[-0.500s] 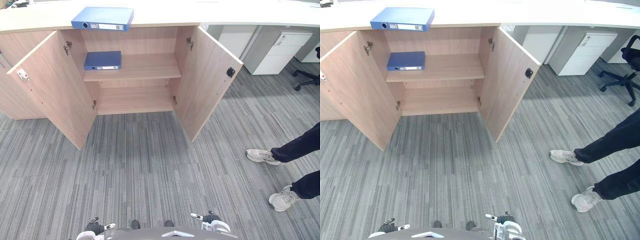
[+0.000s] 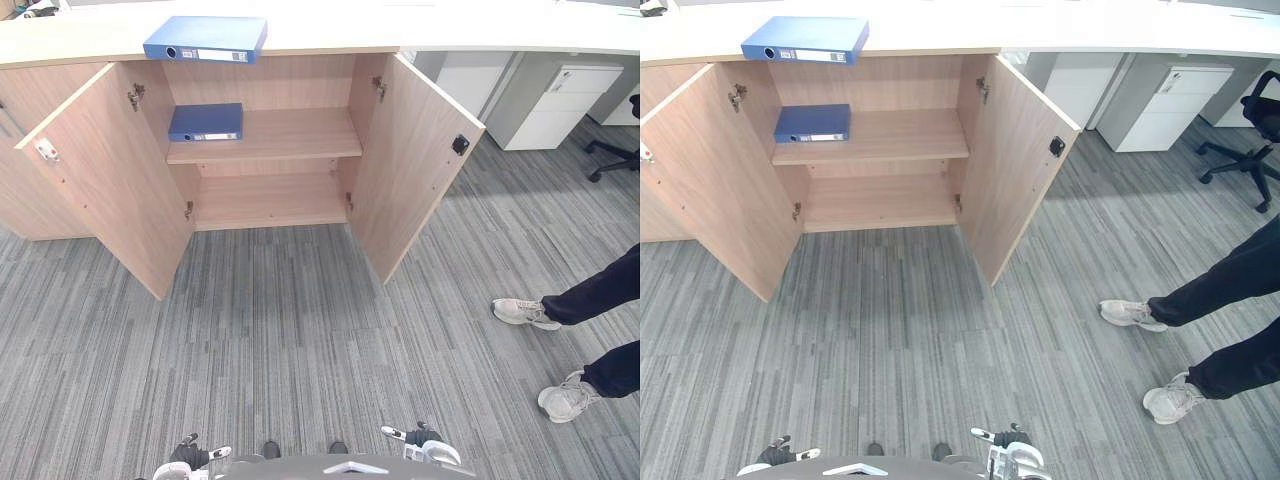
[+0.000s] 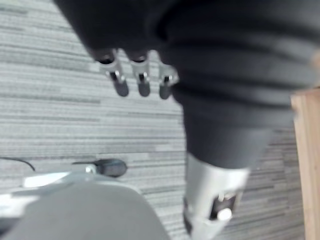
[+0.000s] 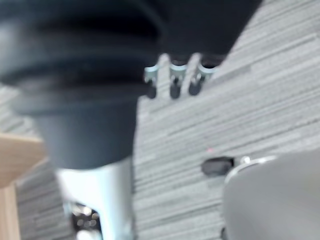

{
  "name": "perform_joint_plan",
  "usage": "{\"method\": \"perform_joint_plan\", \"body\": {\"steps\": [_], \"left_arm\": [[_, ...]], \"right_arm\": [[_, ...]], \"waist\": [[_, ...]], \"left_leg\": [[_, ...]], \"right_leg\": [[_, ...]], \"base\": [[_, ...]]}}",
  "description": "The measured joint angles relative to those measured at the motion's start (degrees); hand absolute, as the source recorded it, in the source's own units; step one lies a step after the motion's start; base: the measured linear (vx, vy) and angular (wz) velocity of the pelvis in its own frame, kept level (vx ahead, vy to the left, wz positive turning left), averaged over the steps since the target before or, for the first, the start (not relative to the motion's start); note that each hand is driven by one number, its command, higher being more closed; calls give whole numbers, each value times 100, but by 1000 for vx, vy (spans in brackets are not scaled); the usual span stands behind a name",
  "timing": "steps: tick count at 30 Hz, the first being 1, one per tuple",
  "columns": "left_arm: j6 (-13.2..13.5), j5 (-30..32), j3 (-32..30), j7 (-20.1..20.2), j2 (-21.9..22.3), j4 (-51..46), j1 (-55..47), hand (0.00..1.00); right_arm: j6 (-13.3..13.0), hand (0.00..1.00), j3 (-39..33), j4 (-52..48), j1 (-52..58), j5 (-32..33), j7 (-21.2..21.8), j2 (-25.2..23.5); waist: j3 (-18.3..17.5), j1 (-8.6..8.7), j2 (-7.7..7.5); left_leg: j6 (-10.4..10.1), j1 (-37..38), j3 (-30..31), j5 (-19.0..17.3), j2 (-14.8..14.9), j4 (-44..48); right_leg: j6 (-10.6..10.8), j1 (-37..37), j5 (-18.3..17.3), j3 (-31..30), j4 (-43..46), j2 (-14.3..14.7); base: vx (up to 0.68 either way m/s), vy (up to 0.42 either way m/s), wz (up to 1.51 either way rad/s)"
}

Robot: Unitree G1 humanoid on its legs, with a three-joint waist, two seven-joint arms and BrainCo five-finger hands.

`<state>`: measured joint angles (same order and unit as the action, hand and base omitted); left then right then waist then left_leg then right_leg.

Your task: Walk over to the cabinet, pick up the folder, carry it to the office cabinet, place the folder inside the office cabinet, then close the office cabinet door

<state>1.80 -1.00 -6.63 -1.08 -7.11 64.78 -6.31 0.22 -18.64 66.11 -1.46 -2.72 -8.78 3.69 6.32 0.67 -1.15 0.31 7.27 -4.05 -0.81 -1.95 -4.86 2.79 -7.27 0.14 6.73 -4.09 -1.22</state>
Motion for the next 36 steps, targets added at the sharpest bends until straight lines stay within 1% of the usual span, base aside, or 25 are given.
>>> {"method": "perform_joint_plan", "body": {"steps": [14, 20, 22, 23, 24, 25, 26, 27, 28, 29, 30, 31, 32, 34, 36], "left_arm": [[17, 8, 117, 0, -17, 0, 9, 0], [34, 8, 106, -4, -51, -2, 80, 0], [36, 8, 96, -6, -53, -4, 99, 0], [42, 7, 71, -6, -62, -21, 115, 0], [54, 6, 49, -6, -63, -67, 117, 0], [58, 6, 48, -6, -63, -72, 117, 0], [60, 6, 48, -21, -22, -88, 124, 0], [61, 5, 44, -58, 18, -114, 139, 0], [61, 4, 43, -83, 22, -114, 163, 0], [61, 1, 12, -116, 9, -115, 188, 0], [60, -2, -46, -126, 2, -118, 197, 0], [60, -2, -77, -128, 2, -118, 198, 0], [60, -2, -123, -127, 2, -120, 220, 0], [61, -3, -161, -126, 19, -129, 295, 0], [61, -5, -235, -132, 49, -129, 376, 0]], "right_arm": [[-3, 0, 44, -2, 1, 1, 2, 3], [-1, 0, 109, -21, -35, 0, 0, -28], [-3, 0, 158, -72, -35, 3, -1, -90], [-2, 0, 156, -148, -30, 2, -1, -100], [-7, 0, 152, -247, -13, 2, 0, -148], [-12, 0, 151, -258, -12, 2, -1, -154], [-16, 0, 152, -287, 7, 3, 0, -154], [-25, 0, 160, -381, 22, 4, 1, -159], [-32, 0, 159, -455, 28, 4, 1, -185], [-59, 0, 155, -536, 23, 7, -2, -223], [-61, 0, 158, -592, 26, 4, -1, -247], [-61, 0, 163, -610, 34, 4, -2, -260], [-63, 0, 159, -627, 33, 4, -4, -277], [-81, 0, 150, -664, 21, 4, -6, -290], [-125, 0, 137, -667, -23, 5, -5, -298]], "waist": [[2, -2, 21], [40, -85, 15], [50, -93, 7], [84, -89, -22], [168, -87, -48], [175, -89, -53], [193, -104, -43], [199, -158, 7], [206, -177, 13], [244, -201, 52], [256, -209, -16], [251, -213, -32], [252, -203, -45], [250, -199, -52], [252, -185, -52]], "left_leg": [[-1, 38, -60, 0, 0, -4], [20, -161, -195, -16, -12, 33], [80, -247, -258, -111, -27, 85], [145, -333, -332, -284, -44, 358], [222, -439, -494, -580, -47, 720], [231, -448, -539, -628, -49, 786], [312, -448, -602, -807, -52, 989], [388, -424, -640, -908, -38, 1092], [412, -405, -654, -933, -40, 1120], [481, -331, -632, -967, -79, 1222], [505, -196, -580, -1059, -100, 1287], [508, -123, -521, -1098, -101, 1288], [490, 14, -384, -1130, -94, 1236], [472, 150, -239, -1136, -86, 1086], [419, 230, -82, -1167, -83, 939]], "right_leg": [[-12, -45, 20, -31, -43, 4], [25, 220, 82, -159, 7, -17], [86, 363, -15, -192, 207, -53], [142, 498, -171, -195, 508, -115], [241, 627, -474, -192, 1035, -231], [272, 657, -542, -187, 1158, -258], [399, 853, -739, -110, 1764, -361], [431, 1224, -780, -33, 2593, -436], [414, 1446, -777, 31, 3077, -492], [223, 1852, -827, 122, 3936, -629], [205, 2046, -1047, 221, 4559, -739], [204, 2096, -1184, 281, 4727, -750], [207, 2179, -1417, 404, 4857, -748], [194, 2369, -1580, 624, 4655, -727], [152, 2613, -1567, 800, 4231, -632]], "base": [[0, 0, 0], [-14, 0, -11], [-29, 26, -7], [26, 58, 4], [33, 51, 6], [6, 53, 5], [7, 96, -6], [7, 96, -8], [37, 130, -7], [128, 107, 6], [172, 124, 14], [291, 98, 30], [240, 54, 35], [247, 23, 43], [338, -16, 42]]}}
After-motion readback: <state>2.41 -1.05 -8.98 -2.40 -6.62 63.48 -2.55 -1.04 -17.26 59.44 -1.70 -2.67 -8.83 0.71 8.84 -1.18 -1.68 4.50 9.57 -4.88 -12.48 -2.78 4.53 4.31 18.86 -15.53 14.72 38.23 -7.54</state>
